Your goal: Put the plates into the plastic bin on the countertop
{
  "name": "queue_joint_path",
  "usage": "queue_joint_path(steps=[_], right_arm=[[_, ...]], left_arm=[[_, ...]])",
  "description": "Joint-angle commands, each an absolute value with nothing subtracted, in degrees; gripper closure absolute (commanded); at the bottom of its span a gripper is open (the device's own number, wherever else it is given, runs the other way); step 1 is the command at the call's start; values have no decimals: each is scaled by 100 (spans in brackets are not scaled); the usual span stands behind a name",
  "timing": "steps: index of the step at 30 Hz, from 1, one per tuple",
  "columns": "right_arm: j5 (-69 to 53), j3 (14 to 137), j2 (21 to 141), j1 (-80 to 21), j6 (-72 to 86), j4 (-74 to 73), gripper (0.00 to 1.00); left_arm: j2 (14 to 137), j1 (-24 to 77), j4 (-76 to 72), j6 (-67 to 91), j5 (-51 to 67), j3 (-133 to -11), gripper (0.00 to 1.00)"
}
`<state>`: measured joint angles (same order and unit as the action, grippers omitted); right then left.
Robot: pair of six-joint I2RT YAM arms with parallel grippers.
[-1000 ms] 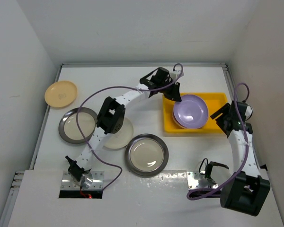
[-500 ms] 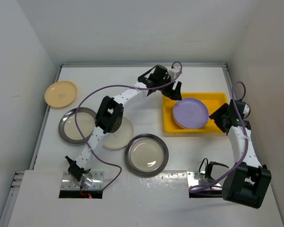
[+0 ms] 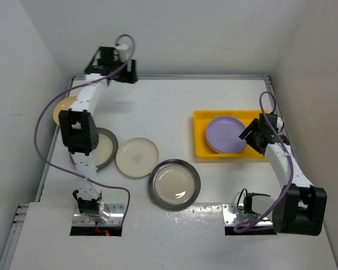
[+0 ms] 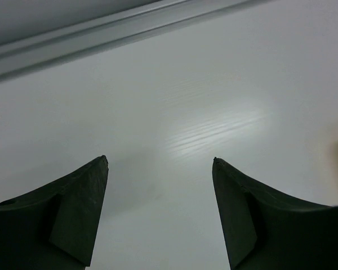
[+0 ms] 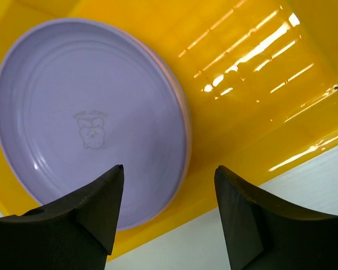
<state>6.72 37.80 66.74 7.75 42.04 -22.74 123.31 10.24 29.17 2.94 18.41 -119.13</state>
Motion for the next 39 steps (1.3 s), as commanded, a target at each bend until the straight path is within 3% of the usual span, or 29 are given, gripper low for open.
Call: queue_joint_path(steps=[1,7,10,20,27,29,30,35,39], right_arm=[[1239,4394,6513,545,3947,-2276,35],[1362,5008,6889,-147,3806,-2171,34],[1345,5377,7275,-395,3744,-2206,34],[1450,6135,8033,-957,3595,-2268,34],[1591,6319,8060,-1072,3481,-2408,34],[1678,6363,8007,-1098,3376,-2399,35],[1687,6355,7972,-1186,3279,-2347,37],[1705,6442,7998,-1634,2734,-2232,37],[1582,6364,7963,-1732,2751,-2197,37]], left_arm=[[11804,-267,3489,43,679,-11427,24],[11759,-2272,3489,466,387,-10829,27],[12013,-2732,3489,554,168,-10767,28],[12831,-3322,3305,168,-106,-10714,28],[13148,-3384,3305,167,-115,-10608,35],[13201,-3445,3305,106,103,-10556,47],[13201,-3445,3305,105,245,-10556,60],[13149,-3445,3305,-9,1132,-10503,98],[12859,-3445,3305,-9,1528,-10625,100]])
